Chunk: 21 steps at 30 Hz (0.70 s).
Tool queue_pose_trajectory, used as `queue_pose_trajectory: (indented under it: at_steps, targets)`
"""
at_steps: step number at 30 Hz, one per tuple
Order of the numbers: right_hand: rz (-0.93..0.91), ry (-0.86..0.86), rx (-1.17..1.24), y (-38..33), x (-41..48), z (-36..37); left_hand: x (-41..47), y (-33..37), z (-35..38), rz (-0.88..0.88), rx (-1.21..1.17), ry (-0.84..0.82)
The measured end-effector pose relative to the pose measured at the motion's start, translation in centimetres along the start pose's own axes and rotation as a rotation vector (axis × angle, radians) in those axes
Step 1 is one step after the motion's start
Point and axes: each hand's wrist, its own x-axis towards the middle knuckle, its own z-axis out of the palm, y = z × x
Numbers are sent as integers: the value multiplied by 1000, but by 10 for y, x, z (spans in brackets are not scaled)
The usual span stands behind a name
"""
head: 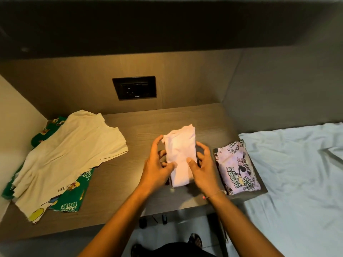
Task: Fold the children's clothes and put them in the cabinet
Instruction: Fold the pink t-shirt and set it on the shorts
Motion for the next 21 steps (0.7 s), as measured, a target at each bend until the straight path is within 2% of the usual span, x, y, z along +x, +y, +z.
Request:
queue_pose_trajectory:
  at_steps: [4, 8, 10, 13, 14, 16, 18, 19, 21]
  targets:
    - [-57, 106, -37, -9, -14, -61, -1, 15, 52, 126, -111, -183]
    - [-58, 229, -287, -14, -10, -127, 8, 27, 116, 75, -77, -247]
    - [-6, 215, -417, -9, -4, -150, 14, 29, 140, 53, 120, -234]
    - [111, 115, -676, 10, 0, -170, 20, 12, 160, 59, 714, -255]
    - [86, 103, -748, 17, -1, -174, 18, 5, 159, 80, 811, -246]
    - [-58, 106, -810, 25, -1, -178, 17, -7, 149, 227, 856, -237]
    - [-211, 41, -900, 31, 9, -182, 22, -16, 141, 383, 939, -335]
    - [-245, -34, -992, 35, 18, -183, 26, -19, 138, 412, 1013, -407]
    - [-196, -203, -1163, 42, 31, -181, 35, -22, 136, 384, 1133, -535]
